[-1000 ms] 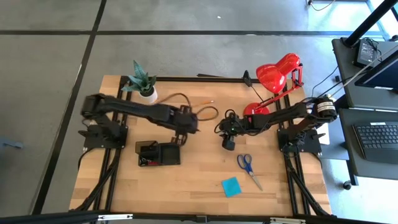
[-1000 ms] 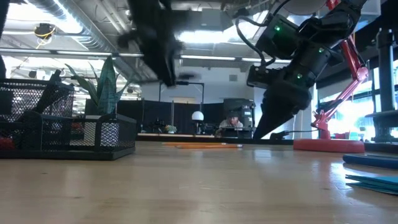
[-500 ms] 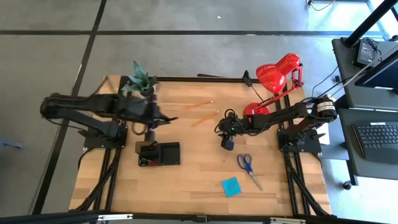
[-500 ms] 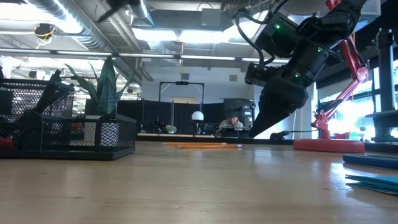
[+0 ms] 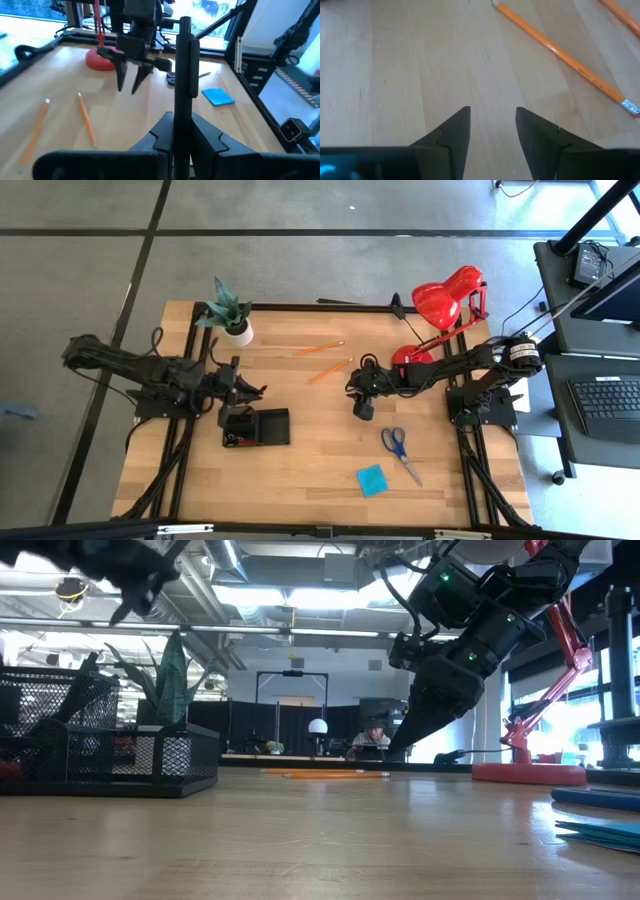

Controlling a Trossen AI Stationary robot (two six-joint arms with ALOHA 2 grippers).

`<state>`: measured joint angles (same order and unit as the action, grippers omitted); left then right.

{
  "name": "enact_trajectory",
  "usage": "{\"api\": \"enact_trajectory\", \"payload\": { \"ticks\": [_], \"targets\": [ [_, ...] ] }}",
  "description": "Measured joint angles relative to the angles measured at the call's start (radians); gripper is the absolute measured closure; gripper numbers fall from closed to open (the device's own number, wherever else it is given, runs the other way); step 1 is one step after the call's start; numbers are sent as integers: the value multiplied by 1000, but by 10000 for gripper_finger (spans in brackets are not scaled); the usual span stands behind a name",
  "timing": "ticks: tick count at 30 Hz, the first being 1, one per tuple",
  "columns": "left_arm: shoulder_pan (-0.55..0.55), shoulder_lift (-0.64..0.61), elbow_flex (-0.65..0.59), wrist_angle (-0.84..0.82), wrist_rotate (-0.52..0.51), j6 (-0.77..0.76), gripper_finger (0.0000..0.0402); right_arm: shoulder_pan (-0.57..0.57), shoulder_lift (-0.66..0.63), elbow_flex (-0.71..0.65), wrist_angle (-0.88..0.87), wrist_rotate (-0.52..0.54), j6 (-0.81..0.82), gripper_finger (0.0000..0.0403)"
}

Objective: Pick and place office supplies into organizer
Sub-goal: Put the black pen into the back left compartment of the desk organizer

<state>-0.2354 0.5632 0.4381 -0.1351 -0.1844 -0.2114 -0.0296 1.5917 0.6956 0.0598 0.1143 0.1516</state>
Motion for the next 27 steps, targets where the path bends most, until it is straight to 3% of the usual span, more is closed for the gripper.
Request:
{"api": "enact_trajectory", "payload": {
  "ticks": [8, 15, 27],
  "targets": [
    [-67, -85, -193, 189, 1, -41, 366, 0, 0, 0, 6, -1, 6, 242],
    [-130, -104, -295, 232, -37, -113, 367, 0, 0, 0, 11, -2, 29, 242],
    [-203, -104, -335, 188, -62, -152, 368, 0, 1, 0, 54, -2, 31, 242]
  ]
}}
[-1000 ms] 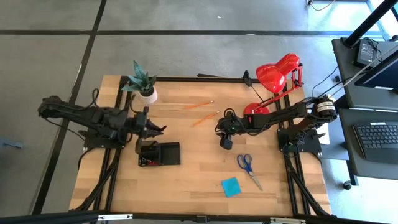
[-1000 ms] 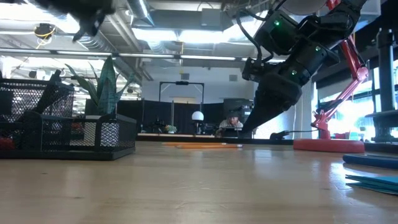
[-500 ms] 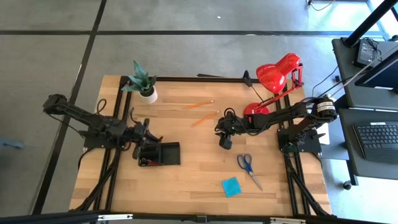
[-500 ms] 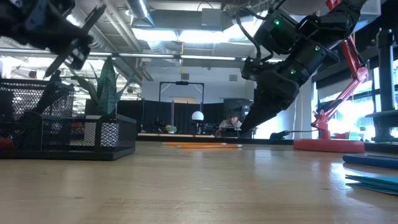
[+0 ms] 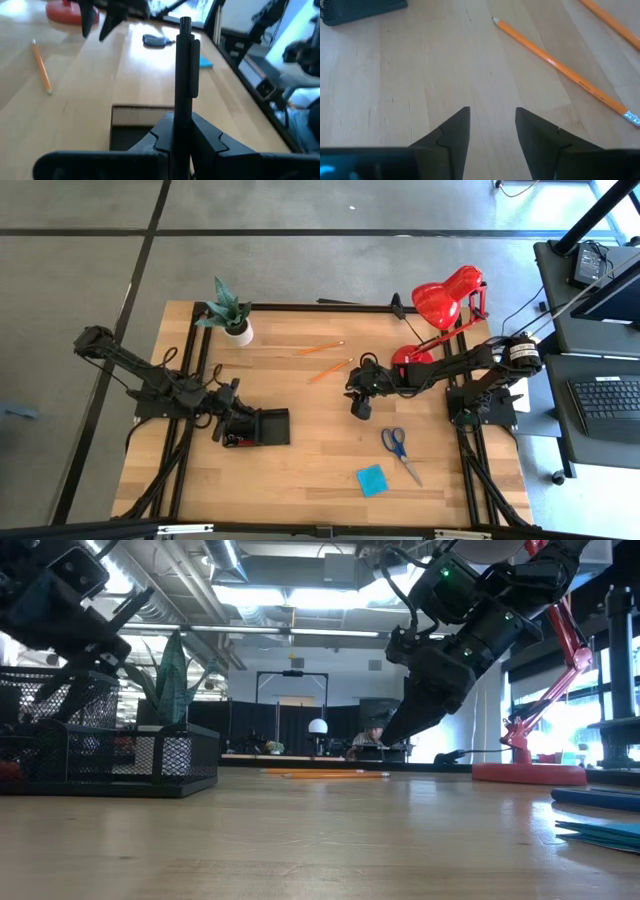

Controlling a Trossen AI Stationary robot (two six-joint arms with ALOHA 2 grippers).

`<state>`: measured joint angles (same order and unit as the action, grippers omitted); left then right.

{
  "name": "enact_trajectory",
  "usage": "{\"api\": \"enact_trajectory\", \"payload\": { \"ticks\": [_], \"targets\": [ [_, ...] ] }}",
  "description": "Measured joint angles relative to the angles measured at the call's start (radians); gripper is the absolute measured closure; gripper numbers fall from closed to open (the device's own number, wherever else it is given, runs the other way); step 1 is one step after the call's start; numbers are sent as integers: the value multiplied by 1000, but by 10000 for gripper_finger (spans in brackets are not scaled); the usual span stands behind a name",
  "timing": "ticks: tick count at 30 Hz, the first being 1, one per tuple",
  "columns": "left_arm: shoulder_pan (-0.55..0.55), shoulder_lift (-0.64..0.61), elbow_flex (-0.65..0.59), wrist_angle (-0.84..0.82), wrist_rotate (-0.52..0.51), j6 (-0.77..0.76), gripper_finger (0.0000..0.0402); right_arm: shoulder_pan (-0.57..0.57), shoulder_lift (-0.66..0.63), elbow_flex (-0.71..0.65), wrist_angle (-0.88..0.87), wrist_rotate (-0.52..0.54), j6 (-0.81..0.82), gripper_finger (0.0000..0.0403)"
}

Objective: Pick and place office supplies into organizer
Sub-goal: Put the black pen into the back left compartment of the desk organizer

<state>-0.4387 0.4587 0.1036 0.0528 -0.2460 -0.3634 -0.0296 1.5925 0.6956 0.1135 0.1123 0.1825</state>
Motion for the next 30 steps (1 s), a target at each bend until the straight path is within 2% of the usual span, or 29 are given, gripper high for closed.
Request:
{"api": "enact_trajectory", "payload": {
  "ticks": [11, 21, 30],
  "targets": [
    [-13, -32, 0, -136, -66, -44, 368, 0, 0, 0, 3, 0, 0, 242],
    [-13, -67, 0, -156, -50, -69, 347, 0, 0, 0, 11, 0, 0, 242],
    [-13, -68, 0, -170, -50, -87, 344, 0, 0, 0, 11, 0, 0, 242]
  ]
}}
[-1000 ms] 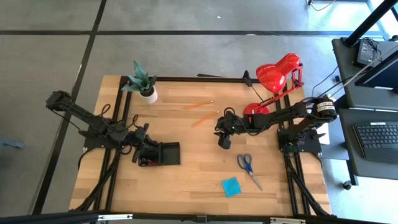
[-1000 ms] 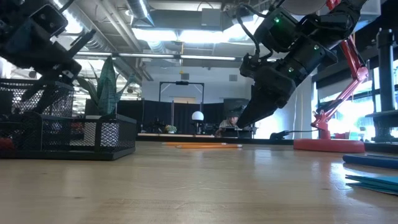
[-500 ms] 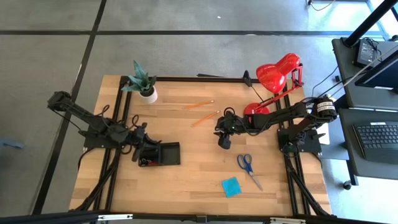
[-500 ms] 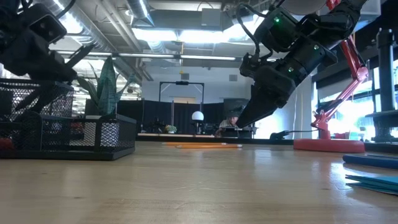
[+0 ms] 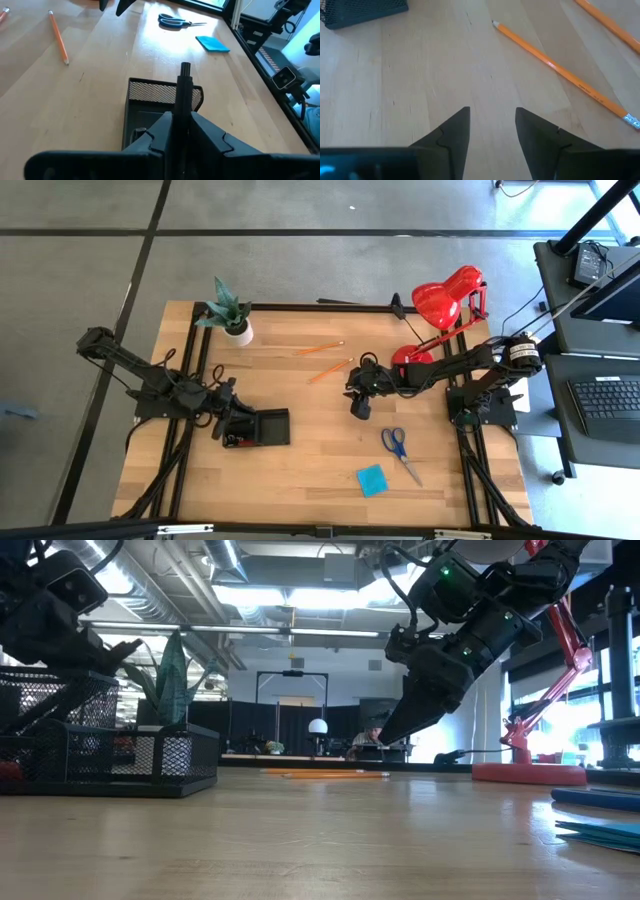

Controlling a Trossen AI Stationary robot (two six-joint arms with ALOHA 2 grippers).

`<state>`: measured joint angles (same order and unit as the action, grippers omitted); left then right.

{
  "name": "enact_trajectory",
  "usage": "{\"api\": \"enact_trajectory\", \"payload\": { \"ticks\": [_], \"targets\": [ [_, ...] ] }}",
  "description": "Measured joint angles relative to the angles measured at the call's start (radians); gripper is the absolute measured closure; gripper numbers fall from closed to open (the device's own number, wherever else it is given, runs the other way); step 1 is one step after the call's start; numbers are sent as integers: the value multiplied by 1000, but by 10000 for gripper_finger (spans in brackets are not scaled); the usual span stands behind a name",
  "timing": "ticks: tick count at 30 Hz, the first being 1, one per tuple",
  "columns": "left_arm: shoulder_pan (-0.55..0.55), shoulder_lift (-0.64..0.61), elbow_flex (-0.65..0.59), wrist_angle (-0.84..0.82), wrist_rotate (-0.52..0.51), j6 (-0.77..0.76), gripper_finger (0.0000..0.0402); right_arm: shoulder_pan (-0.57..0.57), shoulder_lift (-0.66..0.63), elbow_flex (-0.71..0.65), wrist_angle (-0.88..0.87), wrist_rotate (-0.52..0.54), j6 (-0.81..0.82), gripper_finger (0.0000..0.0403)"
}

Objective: Pick and place office supplies into organizer
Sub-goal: Put the black pen into the back left compartment of the desk organizer, then put the bottom yellow pencil into the back left compartment of the desk organizer

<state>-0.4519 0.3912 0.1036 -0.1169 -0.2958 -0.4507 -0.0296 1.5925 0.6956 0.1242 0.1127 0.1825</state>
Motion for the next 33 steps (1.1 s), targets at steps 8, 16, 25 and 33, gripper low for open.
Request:
{"api": "enact_trajectory", "payload": {
  "ticks": [8, 16, 25, 33],
  "targets": [
    [0, -4, 7, 7, 26, 0, 342, 0, 0, 0, 0, 0, 0, 242],
    [0, -3, 43, -39, 26, 18, 308, 0, 0, 0, 0, 0, 0, 242],
    [2, -3, 154, -33, -26, 159, 265, 0, 0, 0, 0, 0, -1, 242],
    [3, -3, 263, -38, -259, 210, 265, -17, 0, 2, 6, 0, -24, 242]
  ]
}}
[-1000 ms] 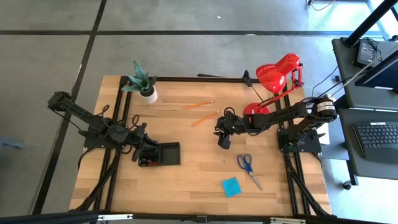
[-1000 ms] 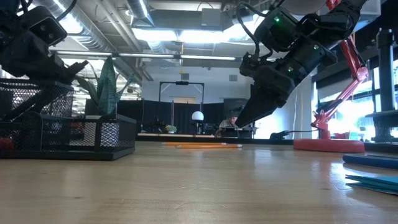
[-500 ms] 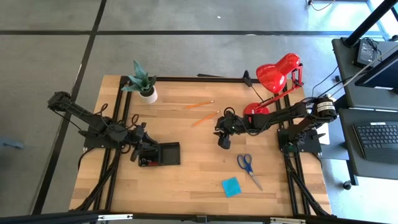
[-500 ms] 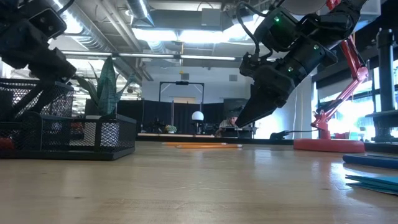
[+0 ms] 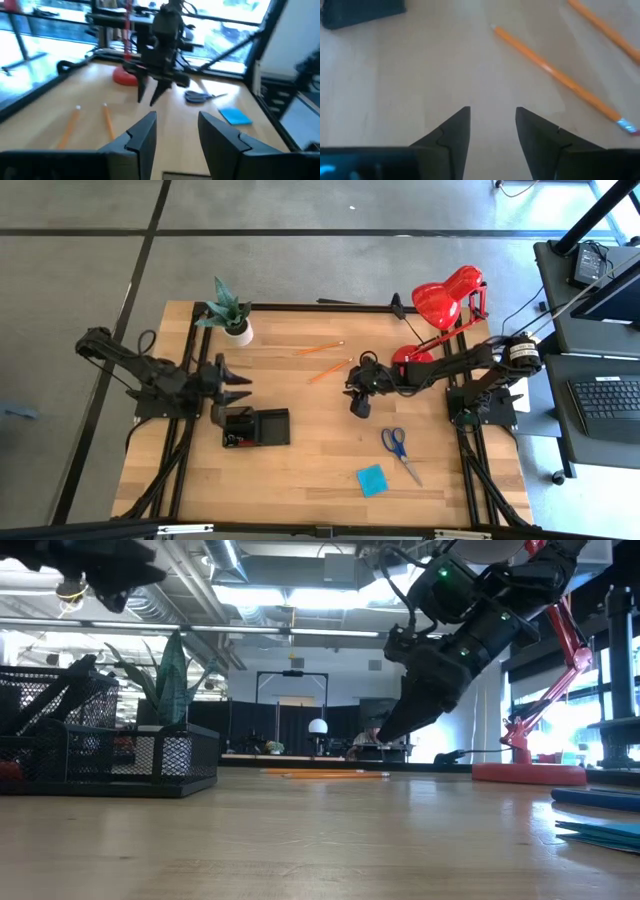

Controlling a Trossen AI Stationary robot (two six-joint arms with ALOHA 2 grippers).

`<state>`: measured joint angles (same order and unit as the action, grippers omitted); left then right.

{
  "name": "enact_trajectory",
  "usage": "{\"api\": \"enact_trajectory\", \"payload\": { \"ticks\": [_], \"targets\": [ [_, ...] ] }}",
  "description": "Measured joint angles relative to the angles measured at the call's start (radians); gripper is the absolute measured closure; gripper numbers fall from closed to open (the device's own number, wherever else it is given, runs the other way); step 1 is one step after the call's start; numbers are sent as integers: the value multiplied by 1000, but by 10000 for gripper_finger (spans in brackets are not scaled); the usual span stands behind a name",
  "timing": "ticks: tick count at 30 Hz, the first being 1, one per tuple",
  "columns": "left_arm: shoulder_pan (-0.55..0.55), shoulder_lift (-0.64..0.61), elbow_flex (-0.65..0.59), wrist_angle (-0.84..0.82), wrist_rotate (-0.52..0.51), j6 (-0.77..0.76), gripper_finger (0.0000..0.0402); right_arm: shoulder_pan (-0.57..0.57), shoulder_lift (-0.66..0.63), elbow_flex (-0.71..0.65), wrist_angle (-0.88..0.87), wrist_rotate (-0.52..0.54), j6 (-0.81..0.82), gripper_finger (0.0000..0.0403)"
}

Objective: Pick and place office supplies into organizer
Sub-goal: Put the bottom yellow pencil into the back left compartment of the desk organizer

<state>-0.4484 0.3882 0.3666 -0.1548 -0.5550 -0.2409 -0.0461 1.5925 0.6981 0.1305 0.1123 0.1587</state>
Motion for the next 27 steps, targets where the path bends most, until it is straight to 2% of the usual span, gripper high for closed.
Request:
{"api": "enact_trajectory", "payload": {
  "ticks": [4, 8, 11, 13, 15, 19, 21, 27],
  "targets": [
    [0, 0, 21, -6, -12, 1, 268, -63, 0, 49, -33, 1, 39, 242],
    [0, 0, 22, -8, -28, 1, 272, -159, 0, 134, -176, -1, 9, 242],
    [0, 7, 22, -13, -52, -8, 276, -241, 0, 186, -286, 0, -67, 242],
    [0, 17, 22, -28, -63, -8, 278, -291, 0, 190, -293, -38, -140, 242],
    [0, 25, 22, -42, -68, -15, 280, -344, 0, 168, -240, -157, -213, 242],
    [0, 48, 22, -55, -77, -36, 284, -447, 0, 78, -44, -387, -258, 242],
    [0, 60, 22, -54, -78, -36, 284, -482, 0, 40, 31, -429, -278, 242],
    [0, 86, 22, -55, -78, -35, 285, -503, 0, -32, 113, -447, -287, 242]
  ]
}}
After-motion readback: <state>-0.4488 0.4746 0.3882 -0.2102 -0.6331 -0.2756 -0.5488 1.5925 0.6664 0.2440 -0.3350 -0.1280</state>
